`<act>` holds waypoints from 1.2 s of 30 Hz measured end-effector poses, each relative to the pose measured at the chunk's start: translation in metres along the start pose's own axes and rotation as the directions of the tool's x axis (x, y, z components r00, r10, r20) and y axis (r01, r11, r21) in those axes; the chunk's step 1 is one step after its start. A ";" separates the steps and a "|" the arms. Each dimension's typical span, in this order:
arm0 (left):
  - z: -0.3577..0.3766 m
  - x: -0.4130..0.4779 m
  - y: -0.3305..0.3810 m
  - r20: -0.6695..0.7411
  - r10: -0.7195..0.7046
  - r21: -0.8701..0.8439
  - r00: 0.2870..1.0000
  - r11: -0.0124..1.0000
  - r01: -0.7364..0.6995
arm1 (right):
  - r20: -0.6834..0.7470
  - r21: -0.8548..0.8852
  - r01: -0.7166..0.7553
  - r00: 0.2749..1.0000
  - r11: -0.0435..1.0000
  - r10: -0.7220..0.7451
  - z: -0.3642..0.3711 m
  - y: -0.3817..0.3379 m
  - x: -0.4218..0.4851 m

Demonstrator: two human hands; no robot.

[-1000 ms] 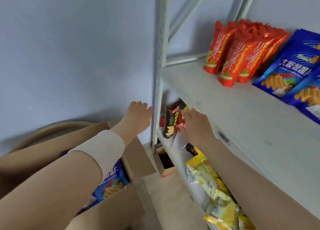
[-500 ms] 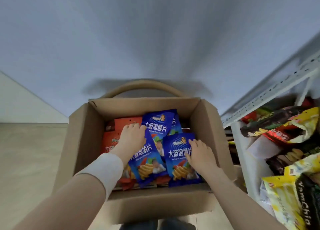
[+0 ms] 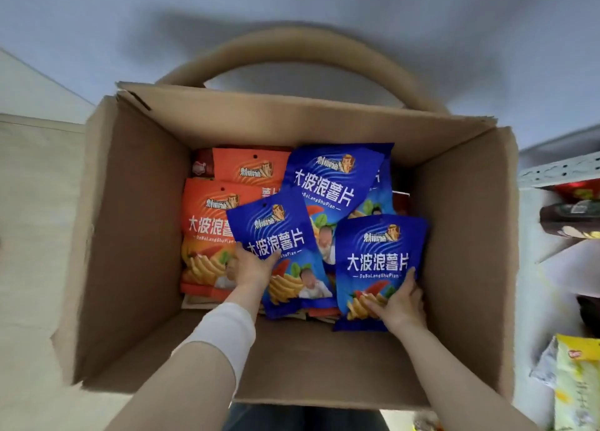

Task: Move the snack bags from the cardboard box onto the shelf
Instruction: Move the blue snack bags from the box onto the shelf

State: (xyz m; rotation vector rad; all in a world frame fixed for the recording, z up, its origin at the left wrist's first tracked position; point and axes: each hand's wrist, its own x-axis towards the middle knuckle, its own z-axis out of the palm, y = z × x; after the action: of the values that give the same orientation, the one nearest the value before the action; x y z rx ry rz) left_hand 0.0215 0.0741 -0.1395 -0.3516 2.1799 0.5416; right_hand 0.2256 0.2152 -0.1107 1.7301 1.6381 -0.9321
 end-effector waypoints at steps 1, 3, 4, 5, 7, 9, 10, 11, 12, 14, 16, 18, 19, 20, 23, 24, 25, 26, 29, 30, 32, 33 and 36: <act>0.005 0.002 0.000 -0.044 -0.050 -0.013 0.998 0.999 0.049 | -0.012 0.015 -0.001 1.000 1.000 0.002 0.004 0.000 0.004; 0.012 0.001 -0.001 -0.111 -0.105 0.014 0.988 0.994 0.107 | -0.035 0.078 0.001 0.999 0.997 0.002 0.009 0.002 0.008; 0.012 0.002 -0.002 -0.134 -0.109 0.004 0.985 0.994 0.110 | -0.050 0.115 0.008 0.999 0.993 -0.002 0.010 0.004 0.008; 0.011 0.004 -0.004 -0.143 -0.106 -0.045 0.984 0.994 0.100 | -0.069 0.149 0.018 0.998 0.989 -0.008 0.009 0.006 0.008; 0.008 0.007 -0.009 -0.132 -0.079 -0.164 0.988 0.985 0.057 | -0.112 0.192 0.043 0.993 0.980 -0.022 0.007 0.012 0.007; 0.002 0.007 -0.012 -0.091 -0.051 -0.170 0.995 0.985 0.035 | -0.145 0.225 0.065 0.989 0.972 -0.033 0.003 0.015 0.008; -0.001 0.007 -0.012 -0.043 -0.037 -0.175 0.998 0.984 0.029 | -0.145 0.244 0.065 0.989 0.968 -0.029 0.002 0.016 0.009; -0.003 0.007 -0.014 0.020 -0.032 -0.213 0.999 0.976 0.036 | -0.132 0.258 0.055 0.991 0.964 -0.021 0.001 0.018 0.010; -0.006 0.005 -0.016 0.085 -0.029 -0.280 0.996 0.959 0.052 | -0.101 0.265 0.042 0.995 0.963 -0.016 0.000 0.020 0.011; -0.013 0.003 -0.019 0.163 -0.005 -0.367 0.987 0.928 0.065 | 0.007 0.265 0.044 0.999 0.963 -0.048 0.000 0.025 0.015; -0.020 0.001 -0.019 0.199 0.031 -0.397 0.980 0.916 0.052 | 0.091 0.288 0.067 0.991 0.955 -0.097 0.001 0.029 0.015; -0.027 -0.002 -0.016 0.227 0.063 -0.422 0.972 0.906 0.040 | 0.123 0.341 0.085 0.983 0.936 -0.135 -0.001 0.030 0.011; -0.032 -0.005 -0.013 0.231 0.081 -0.430 0.970 0.902 0.027 | 0.145 0.394 0.088 0.977 0.915 -0.157 -0.003 0.030 0.009; -0.037 -0.008 -0.009 0.224 0.103 -0.443 0.969 0.896 0.008 | 0.171 0.464 0.083 0.969 0.882 -0.181 -0.005 0.028 0.004; -0.059 -0.021 0.004 0.141 0.160 -0.488 0.977 0.870 -0.072 | 0.167 0.564 0.118 0.953 0.817 -0.253 -0.016 0.023 -0.012; -0.067 -0.025 0.009 0.118 0.192 -0.503 0.974 0.857 -0.108 | 0.143 0.577 0.139 0.953 0.805 -0.267 -0.020 0.021 -0.019; -0.076 -0.030 0.012 0.103 0.225 -0.517 0.969 0.845 -0.141 | 0.111 0.591 0.159 0.955 0.791 -0.275 -0.024 0.020 -0.027; -0.084 -0.035 0.016 0.093 0.257 -0.530 0.962 0.831 -0.170 | 0.075 0.603 0.180 0.957 0.777 -0.280 -0.029 0.019 -0.036; -0.107 -0.054 0.028 0.080 0.352 -0.550 0.932 0.796 -0.253 | -0.045 0.656 0.241 0.958 0.715 -0.282 -0.039 0.020 -0.070; -0.114 -0.063 0.032 0.080 0.389 -0.549 0.918 0.785 -0.285 | -0.084 0.690 0.257 0.957 0.677 -0.277 -0.042 0.023 -0.083; -0.126 -0.084 0.039 0.087 0.476 -0.540 0.875 0.761 -0.360 | -0.143 0.762 0.276 0.954 0.586 -0.264 -0.048 0.031 -0.112; -0.131 -0.096 0.043 0.090 0.527 -0.534 0.845 0.742 -0.406 | -0.160 0.800 0.275 0.955 0.533 -0.251 -0.052 0.036 -0.126; -0.140 -0.140 0.062 0.098 0.673 -0.510 0.733 0.667 -0.543 | -0.219 0.880 0.296 0.947 0.373 -0.235 -0.067 0.060 -0.167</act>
State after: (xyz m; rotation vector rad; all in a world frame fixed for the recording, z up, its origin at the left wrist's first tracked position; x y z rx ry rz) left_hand -0.0141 0.0675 0.0643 0.2538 1.8325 1.4110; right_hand 0.2908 0.1645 0.0603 2.1493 1.5434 -2.3047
